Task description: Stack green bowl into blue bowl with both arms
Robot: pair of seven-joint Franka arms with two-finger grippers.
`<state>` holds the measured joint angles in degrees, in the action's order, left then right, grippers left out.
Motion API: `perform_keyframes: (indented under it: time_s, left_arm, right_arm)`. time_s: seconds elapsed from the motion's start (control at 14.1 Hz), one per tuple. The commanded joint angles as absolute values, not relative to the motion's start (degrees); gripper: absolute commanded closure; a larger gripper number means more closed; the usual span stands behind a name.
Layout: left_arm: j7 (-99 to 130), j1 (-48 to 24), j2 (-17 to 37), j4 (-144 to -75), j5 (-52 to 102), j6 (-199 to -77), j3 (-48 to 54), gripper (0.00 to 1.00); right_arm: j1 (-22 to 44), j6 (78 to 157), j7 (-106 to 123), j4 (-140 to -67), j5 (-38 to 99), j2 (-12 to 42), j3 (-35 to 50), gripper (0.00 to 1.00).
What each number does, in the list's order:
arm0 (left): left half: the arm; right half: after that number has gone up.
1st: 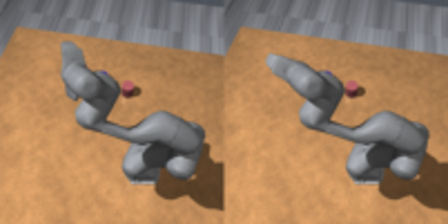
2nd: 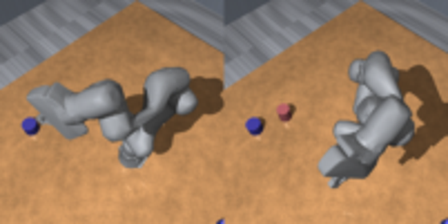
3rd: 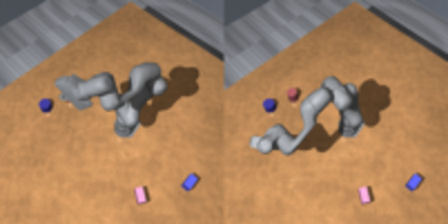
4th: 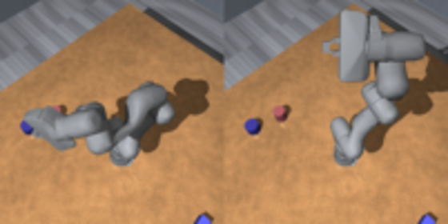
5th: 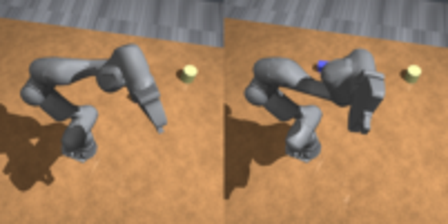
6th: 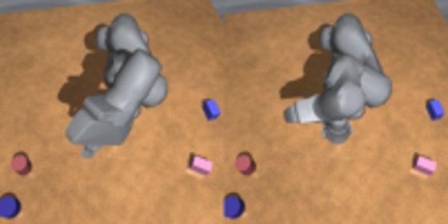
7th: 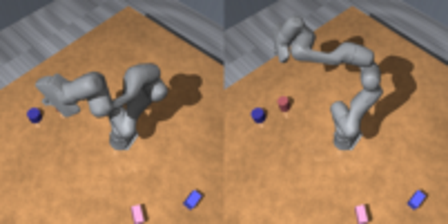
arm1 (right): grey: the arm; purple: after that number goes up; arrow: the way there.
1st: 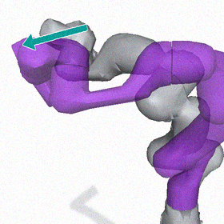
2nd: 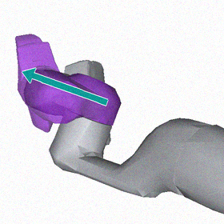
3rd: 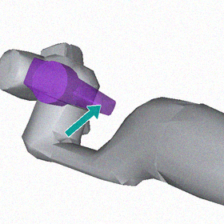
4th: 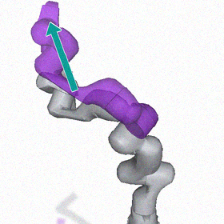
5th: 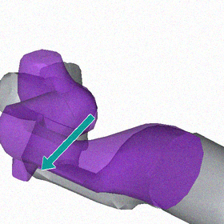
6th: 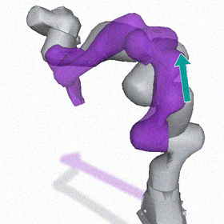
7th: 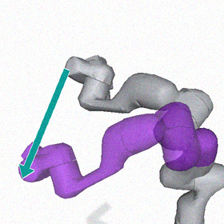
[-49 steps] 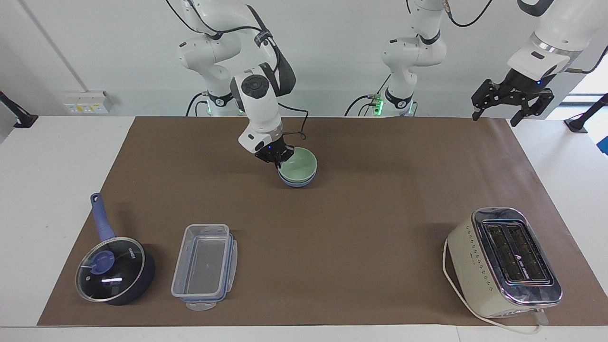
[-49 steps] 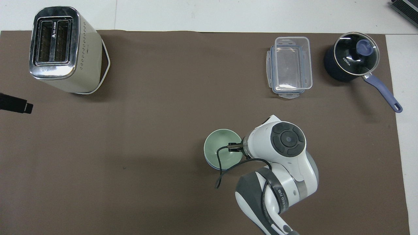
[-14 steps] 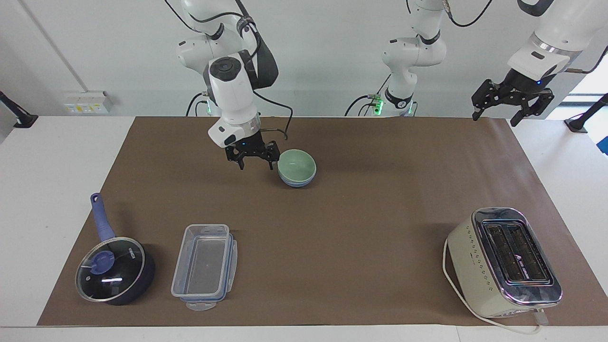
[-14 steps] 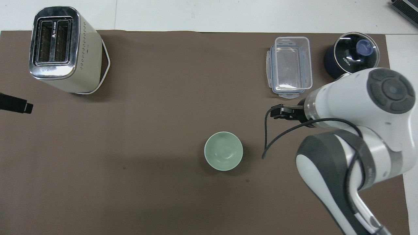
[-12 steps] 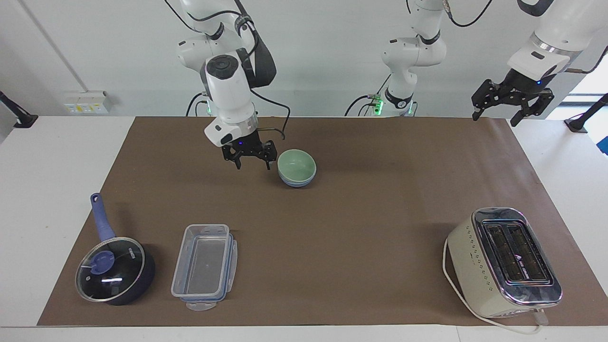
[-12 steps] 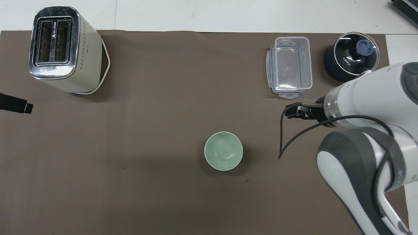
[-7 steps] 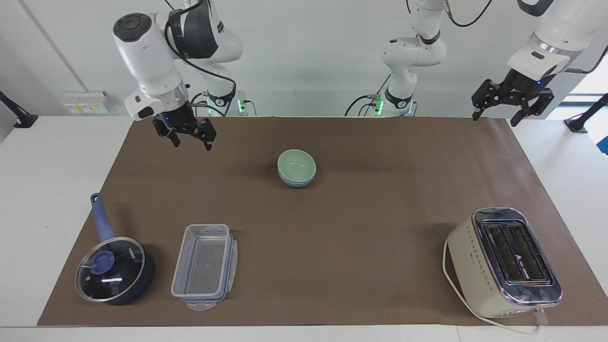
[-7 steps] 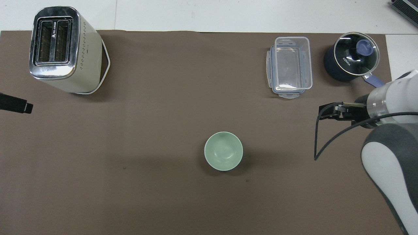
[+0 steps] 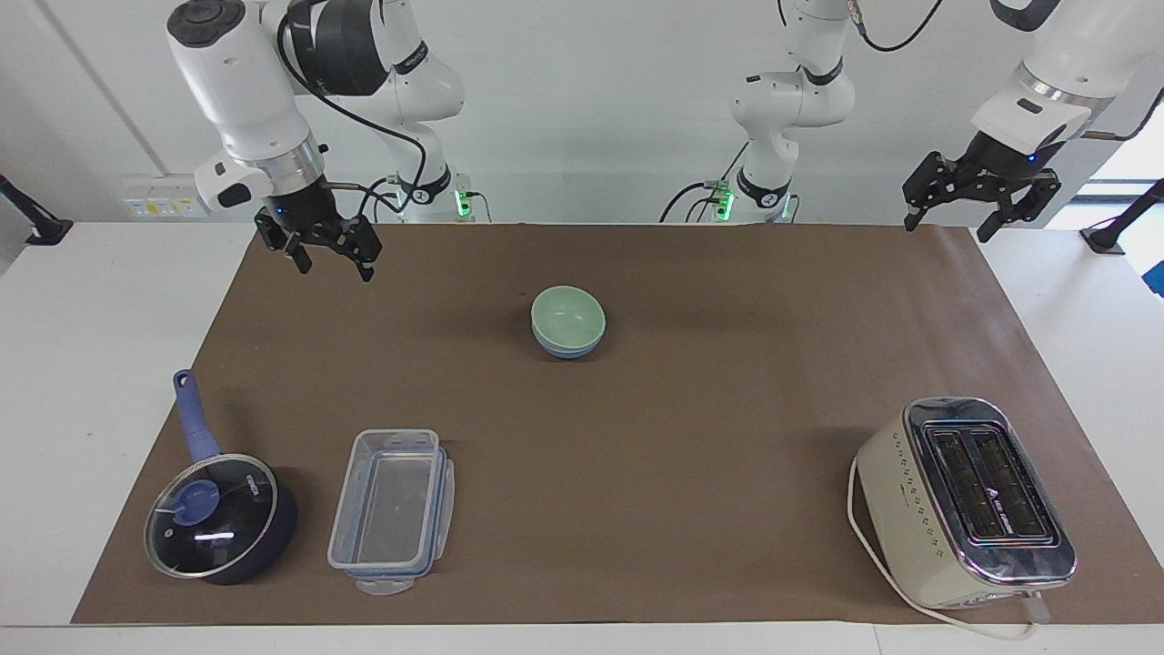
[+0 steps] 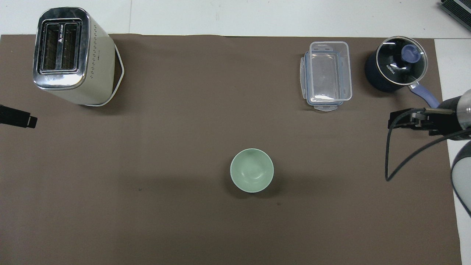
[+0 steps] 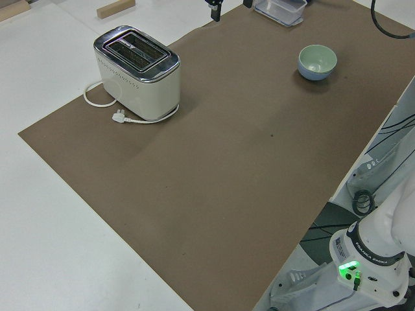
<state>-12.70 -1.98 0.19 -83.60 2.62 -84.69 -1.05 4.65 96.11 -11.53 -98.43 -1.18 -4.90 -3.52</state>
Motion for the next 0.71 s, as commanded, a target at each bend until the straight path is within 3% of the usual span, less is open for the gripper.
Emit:
perform_keyframes:
  time_s: [0.0, 0.64]
  left_arm:
    - [-12.22, -1.58, -0.79, -84.37, 2.90, -84.02, -0.88, 0.00]
    - [-12.22, -1.58, -0.79, -84.37, 2.90, -83.94, -0.88, 0.00]
  right_arm:
    - [3.69, 89.67, -8.62, -92.04, -1.32, -4.40, -4.21, 0.00]
    - [3.87, 84.30, -6.68, -90.01, 0.52, -5.80, -6.07, 0.00]
